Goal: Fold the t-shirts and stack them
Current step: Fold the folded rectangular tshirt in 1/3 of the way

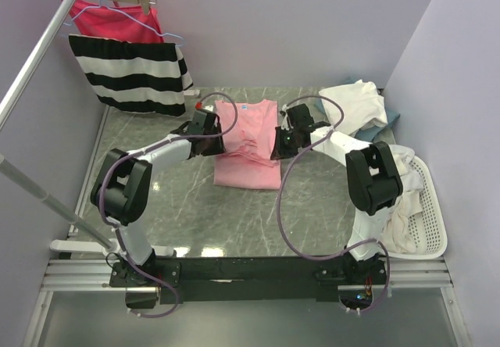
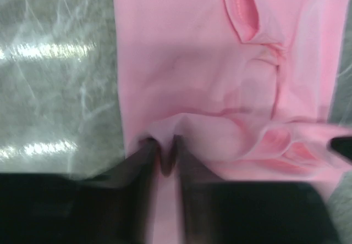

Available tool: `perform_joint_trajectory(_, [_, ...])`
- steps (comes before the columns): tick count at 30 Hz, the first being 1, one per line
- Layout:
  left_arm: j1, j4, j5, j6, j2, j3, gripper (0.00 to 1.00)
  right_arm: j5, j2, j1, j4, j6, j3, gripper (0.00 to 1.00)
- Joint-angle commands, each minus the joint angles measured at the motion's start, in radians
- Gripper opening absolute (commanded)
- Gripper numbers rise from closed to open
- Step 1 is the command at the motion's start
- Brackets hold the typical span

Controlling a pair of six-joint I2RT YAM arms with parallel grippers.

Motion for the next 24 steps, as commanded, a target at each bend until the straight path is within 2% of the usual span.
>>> perform_joint_trajectory(1, [0.025, 0.061, 0.015, 0.052, 0.029, 0.061, 0.64, 0.132, 0.015, -0.043, 0.010, -0.014, 0.079, 0.20])
perform_joint_trajectory(2, [0.030, 0.067, 0.000, 0.054, 0.031, 0.067, 0.79, 0.155, 0.004, -0.050, 0.025, -0.011, 0.076, 0.32])
perform_joint_trajectory(4, [0.039, 0.075, -0.039, 0.068, 0.019, 0.072, 0.87, 0.223, -0.038, -0.060, 0.045, -0.014, 0.079, 0.37])
perform_joint_trajectory(5, [0.046, 0.080, -0.055, 0.071, 0.009, 0.072, 0.97, 0.235, -0.058, -0.063, 0.053, -0.019, 0.079, 0.45])
perform_joint_trajectory(6, [0.050, 0.077, -0.074, 0.077, -0.001, 0.075, 0.98, 0.241, -0.097, -0.062, 0.059, -0.025, 0.076, 0.50])
perform_joint_trajectory(7, [0.053, 0.070, -0.073, 0.092, -0.021, 0.080, 0.99, 0.224, -0.115, -0.063, 0.071, -0.032, 0.070, 0.60])
perform_joint_trajectory(9, [0.057, 0.051, -0.019, 0.111, -0.037, 0.092, 0.99, 0.192, -0.149, -0.062, 0.059, -0.039, 0.073, 0.61])
perform_joint_trajectory(11, [0.057, 0.032, 0.036, 0.122, -0.052, 0.107, 0.99, 0.093, -0.164, -0.056, 0.050, -0.037, 0.067, 0.61])
perform_joint_trajectory(13, [0.056, 0.040, 0.181, 0.111, -0.075, 0.098, 1.00, 0.002, -0.167, -0.040, 0.044, -0.026, 0.055, 0.61])
perform_joint_trajectory(16, [0.056, 0.082, 0.376, 0.091, -0.081, 0.072, 1.00, -0.049, -0.149, -0.005, 0.048, -0.011, 0.046, 0.61])
perform_joint_trajectory(20, [0.054, 0.149, 0.533, 0.075, -0.032, 0.052, 0.99, -0.113, -0.097, 0.009, 0.098, 0.032, 0.030, 0.61])
perform_joint_trajectory(24, [0.054, 0.213, 0.564, 0.066, 0.047, 0.046, 0.97, -0.138, -0.001, 0.009, 0.124, 0.043, 0.052, 0.60])
